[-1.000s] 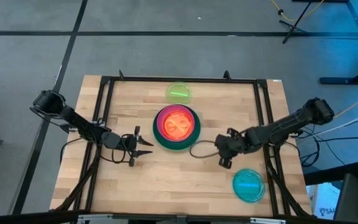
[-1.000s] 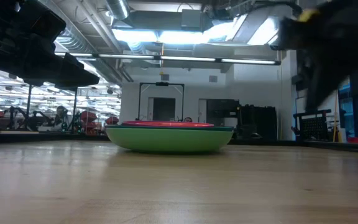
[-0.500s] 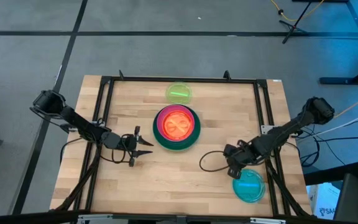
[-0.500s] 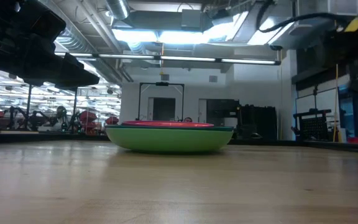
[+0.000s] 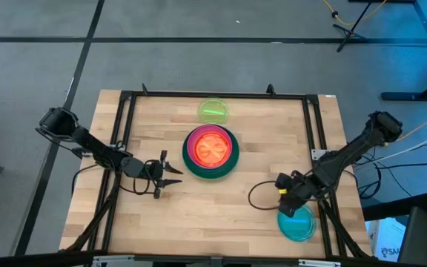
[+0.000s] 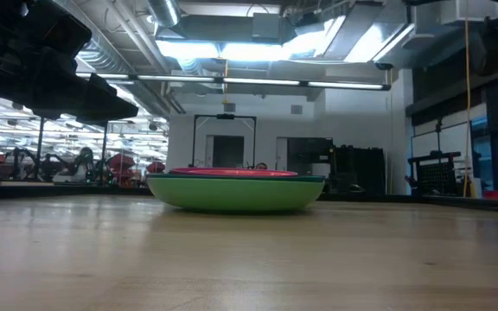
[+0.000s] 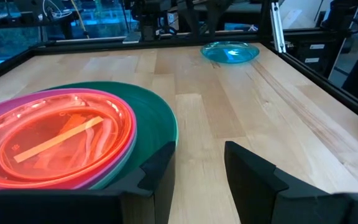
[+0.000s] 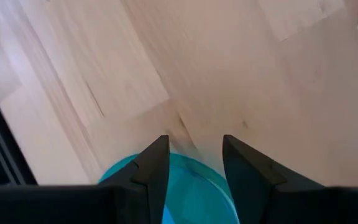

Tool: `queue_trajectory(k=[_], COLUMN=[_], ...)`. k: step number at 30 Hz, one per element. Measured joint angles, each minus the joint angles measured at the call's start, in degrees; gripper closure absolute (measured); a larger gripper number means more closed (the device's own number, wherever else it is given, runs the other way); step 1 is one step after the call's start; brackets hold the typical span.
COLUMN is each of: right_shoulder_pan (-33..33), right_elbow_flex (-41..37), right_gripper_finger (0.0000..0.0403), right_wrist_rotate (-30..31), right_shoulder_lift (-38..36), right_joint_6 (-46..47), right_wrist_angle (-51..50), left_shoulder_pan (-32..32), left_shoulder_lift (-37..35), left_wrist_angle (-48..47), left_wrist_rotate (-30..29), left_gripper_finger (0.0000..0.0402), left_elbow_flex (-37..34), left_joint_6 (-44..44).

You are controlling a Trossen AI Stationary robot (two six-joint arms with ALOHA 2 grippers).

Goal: Stack plastic plates
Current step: Stack the light blue plate on the orange plate

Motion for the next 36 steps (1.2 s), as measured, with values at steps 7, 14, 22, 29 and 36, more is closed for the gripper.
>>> queue_trajectory(k=[7, 14, 22, 29, 36], right_shoulder_pan=[5.3, 11.3, 12.3, 12.3, 12.3], right_elbow_flex=[-8.1, -11.0, -11.0, -11.0, -11.0], right_gripper_finger=[0.0261, 0.0261, 0.0261, 0.0261, 0.0261], right_wrist_rotate=[1.6, 9.6, 9.0, 4.9, 1.4], right_shoulder_lift=[-6.1, -13.4, -12.8, -10.6, -6.9], right_joint_6=[10.2, 17.8, 17.1, 12.3, 11.3], right_wrist_angle=[4.8, 4.7, 3.4, 4.9, 4.9], left_shoulder_pan=[0.0, 0.0, 0.0, 0.0, 0.0], left_shoulder_lift=[0.0, 0.0, 0.0, 0.0, 0.0], left_wrist_angle=[0.0, 0.0, 0.0, 0.0, 0.0], left_wrist_rotate=[0.0, 0.0, -0.1, -0.2, -0.2], left_gripper_finger=[0.0271, 0.0271, 0.0271, 0.0271, 0.0271], left_elbow_flex=[0.0, 0.0, 0.0, 0.0, 0.0], left_joint_6=[0.0, 0.0, 0.0, 0.0, 0.0])
